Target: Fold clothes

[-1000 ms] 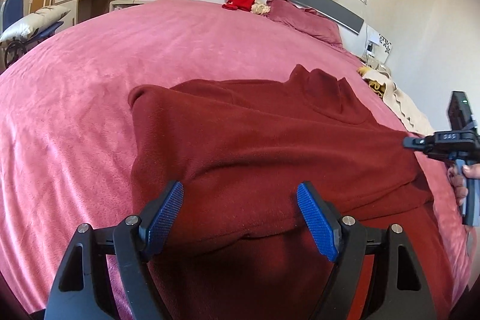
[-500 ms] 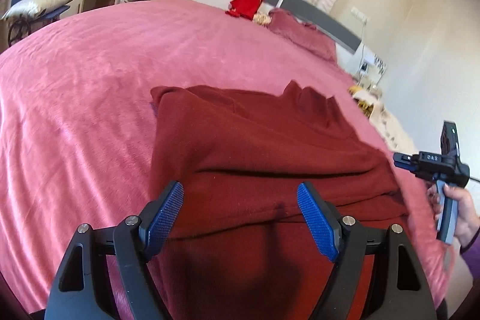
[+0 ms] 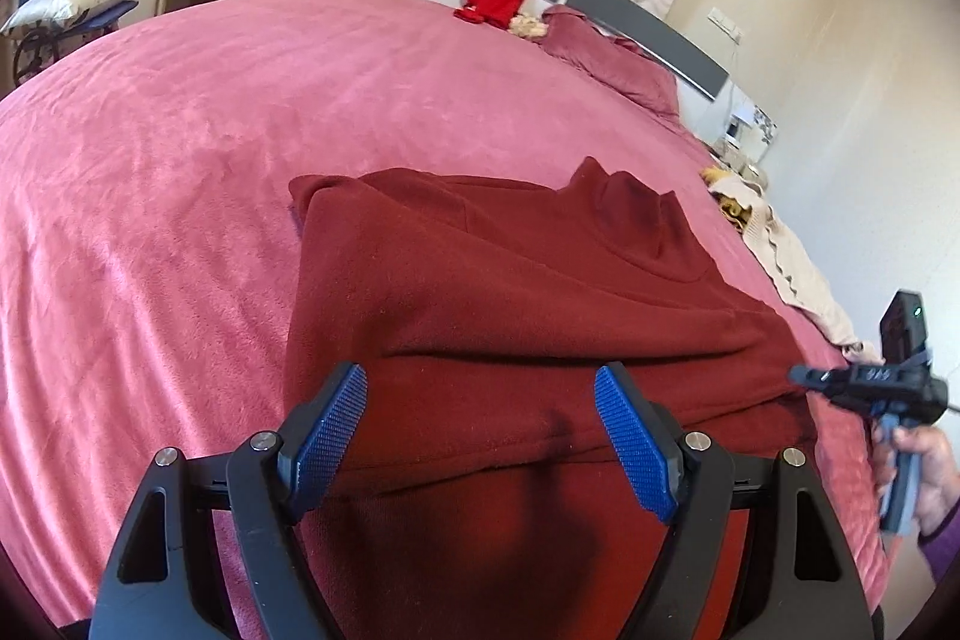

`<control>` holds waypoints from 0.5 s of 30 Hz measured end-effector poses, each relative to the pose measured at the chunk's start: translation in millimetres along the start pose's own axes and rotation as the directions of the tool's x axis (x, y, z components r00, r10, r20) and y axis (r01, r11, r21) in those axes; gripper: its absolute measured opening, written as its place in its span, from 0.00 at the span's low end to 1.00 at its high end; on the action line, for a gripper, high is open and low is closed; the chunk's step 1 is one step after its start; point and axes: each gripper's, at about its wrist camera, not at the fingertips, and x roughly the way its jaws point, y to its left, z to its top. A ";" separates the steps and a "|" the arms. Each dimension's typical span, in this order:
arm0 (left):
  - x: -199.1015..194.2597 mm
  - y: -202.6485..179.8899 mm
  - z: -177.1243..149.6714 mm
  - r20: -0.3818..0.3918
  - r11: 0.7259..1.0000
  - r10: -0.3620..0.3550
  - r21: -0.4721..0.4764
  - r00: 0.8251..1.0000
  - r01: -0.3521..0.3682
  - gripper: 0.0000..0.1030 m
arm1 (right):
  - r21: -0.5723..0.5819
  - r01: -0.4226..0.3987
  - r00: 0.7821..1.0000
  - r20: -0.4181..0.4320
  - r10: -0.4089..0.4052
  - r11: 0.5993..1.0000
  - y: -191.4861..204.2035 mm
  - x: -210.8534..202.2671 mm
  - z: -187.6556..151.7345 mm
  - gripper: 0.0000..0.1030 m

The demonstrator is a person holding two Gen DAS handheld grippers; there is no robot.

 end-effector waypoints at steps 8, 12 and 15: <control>-12.7 -8.9 -1.9 -0.002 0.998 -0.007 0.062 1.000 0.007 0.78 | -0.022 0.025 0.998 -0.060 -0.026 0.999 -19.7 3.9 -2.2 0.16; -29.5 -13.4 11.7 0.103 0.998 -0.012 0.056 0.995 0.006 0.78 | -0.142 0.158 0.980 0.141 -0.138 0.977 13.3 -25.5 -3.6 0.27; -5.8 -21.5 24.4 0.083 0.998 -0.024 0.054 0.996 0.019 0.78 | -0.251 0.200 0.966 0.212 -0.148 0.947 42.7 -21.3 -5.7 0.27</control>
